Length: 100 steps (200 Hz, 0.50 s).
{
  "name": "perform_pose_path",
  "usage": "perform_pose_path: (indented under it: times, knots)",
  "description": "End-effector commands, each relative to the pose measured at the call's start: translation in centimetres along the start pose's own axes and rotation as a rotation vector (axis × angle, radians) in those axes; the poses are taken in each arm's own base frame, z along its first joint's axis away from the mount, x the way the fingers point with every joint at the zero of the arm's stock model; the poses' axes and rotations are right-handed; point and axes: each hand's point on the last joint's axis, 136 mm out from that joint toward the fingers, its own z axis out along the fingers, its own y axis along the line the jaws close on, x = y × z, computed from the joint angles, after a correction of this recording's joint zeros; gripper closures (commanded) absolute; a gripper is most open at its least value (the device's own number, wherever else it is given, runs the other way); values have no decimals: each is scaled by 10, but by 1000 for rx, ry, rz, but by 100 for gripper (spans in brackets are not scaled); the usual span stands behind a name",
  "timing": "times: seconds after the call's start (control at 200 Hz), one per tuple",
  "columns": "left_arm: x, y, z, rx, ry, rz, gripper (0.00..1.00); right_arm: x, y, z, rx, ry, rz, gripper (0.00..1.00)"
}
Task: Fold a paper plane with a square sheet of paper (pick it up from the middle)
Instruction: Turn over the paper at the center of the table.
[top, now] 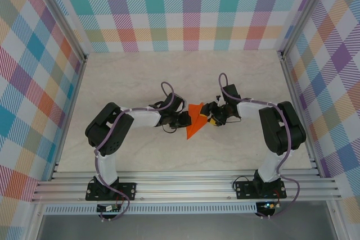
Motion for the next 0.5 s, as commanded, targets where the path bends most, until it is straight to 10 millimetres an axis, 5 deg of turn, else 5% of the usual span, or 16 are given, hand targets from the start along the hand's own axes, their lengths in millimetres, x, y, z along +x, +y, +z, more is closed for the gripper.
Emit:
perform_pose_path:
  times: [0.0, 0.14, 0.495]
  knots:
    - [-2, 6, -9, -6, -8, -28, 89, 5, -2, 9, -4, 32, 11, 42]
    - [-4, 4, -9, 0, -8, -26, 89, 5, -7, 6, 22, 14, 16, 42]
    - [-4, -1, -8, 28, -4, -35, 88, 9, 25, 0, -107, 48, -38, 43]
